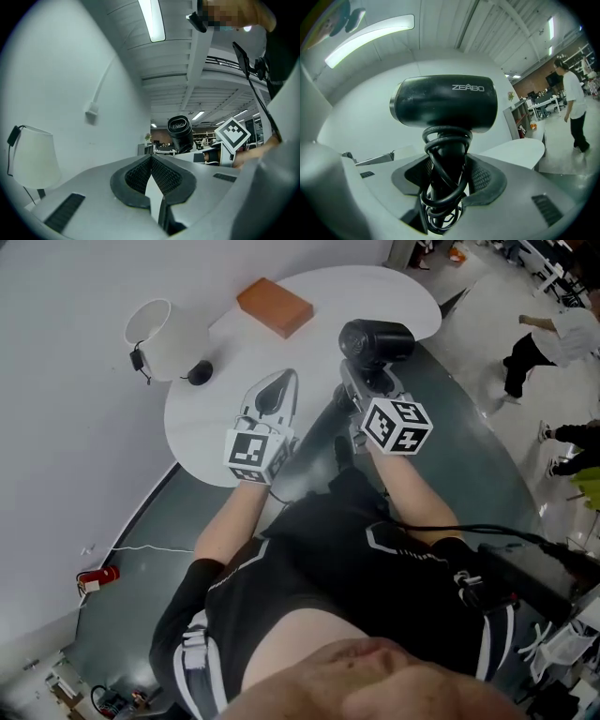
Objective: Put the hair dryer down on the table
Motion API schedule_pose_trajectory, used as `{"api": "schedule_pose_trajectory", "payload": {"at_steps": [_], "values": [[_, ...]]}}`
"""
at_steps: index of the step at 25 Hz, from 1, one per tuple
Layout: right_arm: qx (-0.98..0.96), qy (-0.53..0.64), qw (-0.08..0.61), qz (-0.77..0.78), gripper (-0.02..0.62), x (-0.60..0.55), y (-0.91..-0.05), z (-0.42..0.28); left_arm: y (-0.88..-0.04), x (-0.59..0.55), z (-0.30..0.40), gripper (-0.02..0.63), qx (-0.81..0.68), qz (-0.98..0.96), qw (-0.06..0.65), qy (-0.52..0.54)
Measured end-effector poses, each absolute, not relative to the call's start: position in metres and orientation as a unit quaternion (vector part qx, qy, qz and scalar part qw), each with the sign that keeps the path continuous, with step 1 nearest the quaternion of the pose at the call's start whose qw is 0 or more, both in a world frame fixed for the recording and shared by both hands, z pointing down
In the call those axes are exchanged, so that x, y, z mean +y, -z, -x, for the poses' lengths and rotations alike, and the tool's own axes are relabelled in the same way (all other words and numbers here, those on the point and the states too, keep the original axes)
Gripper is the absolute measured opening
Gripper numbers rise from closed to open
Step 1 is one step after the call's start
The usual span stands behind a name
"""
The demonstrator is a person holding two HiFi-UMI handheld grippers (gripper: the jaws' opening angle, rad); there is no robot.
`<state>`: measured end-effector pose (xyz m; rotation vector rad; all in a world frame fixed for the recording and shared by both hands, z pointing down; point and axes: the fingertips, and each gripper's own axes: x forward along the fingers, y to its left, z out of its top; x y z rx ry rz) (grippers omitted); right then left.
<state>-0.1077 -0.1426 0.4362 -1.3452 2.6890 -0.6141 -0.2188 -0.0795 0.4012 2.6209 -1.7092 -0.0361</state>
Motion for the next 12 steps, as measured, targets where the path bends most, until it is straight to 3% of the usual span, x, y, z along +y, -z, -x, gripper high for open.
{"api": "schedule_pose_trajectory", "payload": {"at_steps": [12], "values": [[0.836,0.258,0.060,0.481,0.232,-0.239,-0.468,0.091,-0.399,-0.158,0.206,0.032,-0.532,-0.847,-0.002,-0.008]]}}
